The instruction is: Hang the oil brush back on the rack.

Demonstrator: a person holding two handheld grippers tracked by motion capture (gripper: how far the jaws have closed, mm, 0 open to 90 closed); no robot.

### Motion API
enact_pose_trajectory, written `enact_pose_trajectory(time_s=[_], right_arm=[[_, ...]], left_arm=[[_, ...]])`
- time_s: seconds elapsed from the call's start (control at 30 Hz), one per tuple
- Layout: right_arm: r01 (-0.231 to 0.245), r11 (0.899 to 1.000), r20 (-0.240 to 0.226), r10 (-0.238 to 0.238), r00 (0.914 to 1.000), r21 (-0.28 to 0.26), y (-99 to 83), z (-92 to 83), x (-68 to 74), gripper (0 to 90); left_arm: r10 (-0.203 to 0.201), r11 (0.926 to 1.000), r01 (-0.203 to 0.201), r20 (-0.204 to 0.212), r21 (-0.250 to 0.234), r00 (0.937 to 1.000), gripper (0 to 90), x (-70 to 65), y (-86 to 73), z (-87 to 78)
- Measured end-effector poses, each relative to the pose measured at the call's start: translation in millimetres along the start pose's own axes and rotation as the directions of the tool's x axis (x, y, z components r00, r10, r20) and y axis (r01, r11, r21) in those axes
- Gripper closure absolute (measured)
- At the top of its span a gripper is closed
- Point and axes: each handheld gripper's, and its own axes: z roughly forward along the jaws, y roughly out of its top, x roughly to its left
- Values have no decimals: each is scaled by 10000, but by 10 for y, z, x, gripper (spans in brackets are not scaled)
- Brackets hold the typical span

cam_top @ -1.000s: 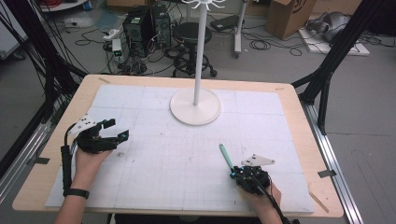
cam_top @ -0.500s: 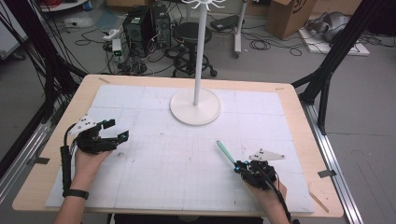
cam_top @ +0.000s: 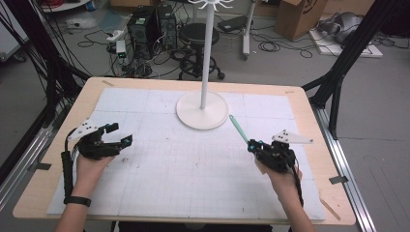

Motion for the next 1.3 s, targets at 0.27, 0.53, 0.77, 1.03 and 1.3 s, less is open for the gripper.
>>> enact_pose_trajectory(time_s=[0.27,0.53,0.77,1.03,1.3], right_arm=[[23,9928,-142,-40,9999,-1196,510,-108,-69,826],[407,9759,-201,-461,9987,-2142,934,-190,-47,826],[646,9603,-296,-754,9967,-2713,1269,-218,-1,827],[936,9465,-156,-1035,9945,-3089,1526,-225,81,827],[1032,9317,-248,-1192,9926,-3483,1721,-197,156,827]], left_arm=[[-3,10000,3,42,27,10000,173,1,3,-9],[-32,10000,31,71,21,10000,173,-1,1,-3],[-56,10000,55,117,59,9999,173,-2,0,-3],[-57,10000,56,145,70,9999,173,-3,-2,1],[-90,9999,89,148,51,9998,173,0,-4,0]])
